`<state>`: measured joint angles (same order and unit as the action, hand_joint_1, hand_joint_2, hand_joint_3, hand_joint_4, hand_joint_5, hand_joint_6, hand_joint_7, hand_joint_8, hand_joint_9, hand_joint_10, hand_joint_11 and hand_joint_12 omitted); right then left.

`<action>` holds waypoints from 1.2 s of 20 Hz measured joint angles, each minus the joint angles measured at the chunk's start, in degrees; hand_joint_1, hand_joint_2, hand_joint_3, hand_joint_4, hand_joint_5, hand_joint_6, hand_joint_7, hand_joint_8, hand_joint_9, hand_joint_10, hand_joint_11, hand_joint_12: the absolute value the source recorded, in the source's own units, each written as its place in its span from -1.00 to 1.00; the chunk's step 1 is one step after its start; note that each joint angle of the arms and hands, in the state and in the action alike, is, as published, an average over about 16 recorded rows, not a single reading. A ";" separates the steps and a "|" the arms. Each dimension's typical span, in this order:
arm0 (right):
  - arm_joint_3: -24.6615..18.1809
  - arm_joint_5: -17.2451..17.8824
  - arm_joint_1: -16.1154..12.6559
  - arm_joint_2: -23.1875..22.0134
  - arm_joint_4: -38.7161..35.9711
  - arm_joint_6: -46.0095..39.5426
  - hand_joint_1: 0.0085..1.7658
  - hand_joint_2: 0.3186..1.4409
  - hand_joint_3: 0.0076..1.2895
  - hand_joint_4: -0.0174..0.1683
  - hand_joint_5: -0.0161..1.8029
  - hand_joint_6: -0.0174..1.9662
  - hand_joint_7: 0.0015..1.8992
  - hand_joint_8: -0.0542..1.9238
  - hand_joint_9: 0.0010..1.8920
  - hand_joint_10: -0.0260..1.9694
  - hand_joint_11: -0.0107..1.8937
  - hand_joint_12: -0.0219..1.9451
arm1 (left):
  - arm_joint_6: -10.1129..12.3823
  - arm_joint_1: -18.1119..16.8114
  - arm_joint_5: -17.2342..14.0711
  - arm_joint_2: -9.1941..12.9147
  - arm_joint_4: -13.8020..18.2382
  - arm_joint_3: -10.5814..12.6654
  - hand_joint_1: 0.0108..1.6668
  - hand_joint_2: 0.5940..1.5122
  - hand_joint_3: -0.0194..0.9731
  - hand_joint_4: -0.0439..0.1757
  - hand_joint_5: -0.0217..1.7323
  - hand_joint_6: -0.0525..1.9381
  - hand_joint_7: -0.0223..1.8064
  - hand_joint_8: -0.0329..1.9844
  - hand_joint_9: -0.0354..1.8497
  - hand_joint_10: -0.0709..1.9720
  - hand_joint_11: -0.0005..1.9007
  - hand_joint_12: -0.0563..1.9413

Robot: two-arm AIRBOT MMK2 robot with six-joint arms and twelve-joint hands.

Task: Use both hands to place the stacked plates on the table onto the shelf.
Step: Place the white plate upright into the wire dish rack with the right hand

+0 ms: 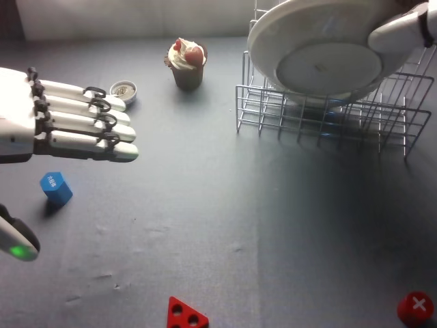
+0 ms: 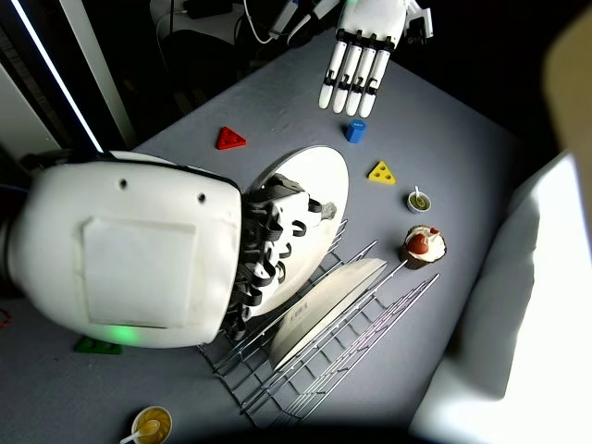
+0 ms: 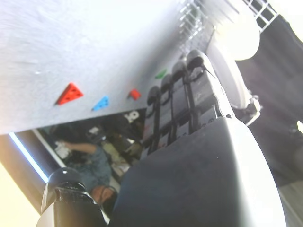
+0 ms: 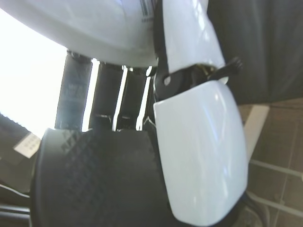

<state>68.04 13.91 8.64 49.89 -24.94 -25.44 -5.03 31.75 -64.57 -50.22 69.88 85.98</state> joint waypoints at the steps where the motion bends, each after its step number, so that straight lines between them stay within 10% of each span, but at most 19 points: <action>1: 0.42 -0.01 0.13 0.35 0.43 0.05 0.68 0.18 -1.00 -0.91 0.04 -0.16 0.20 -0.46 0.23 -0.38 0.05 0.33 | -0.22 -0.09 0.49 -0.08 -0.30 -0.38 -0.91 -0.35 -0.96 -0.60 -0.82 -0.93 -0.82 -0.97 -0.82 -0.92 -0.85 -0.93; 24: 3.93 2.44 7.89 3.97 7.48 0.10 0.67 0.19 -0.99 -0.92 0.01 -0.11 0.12 -0.36 0.18 -0.31 0.05 0.26 | 1.76 -1.05 6.71 -0.28 -2.25 -5.32 -0.92 -0.36 -0.96 -0.60 -0.84 -0.93 -0.83 -0.97 -0.82 -0.92 -0.84 -0.93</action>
<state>71.97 16.35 16.54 53.87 -17.46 -25.35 -3.27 30.70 -57.86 -50.50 67.63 80.66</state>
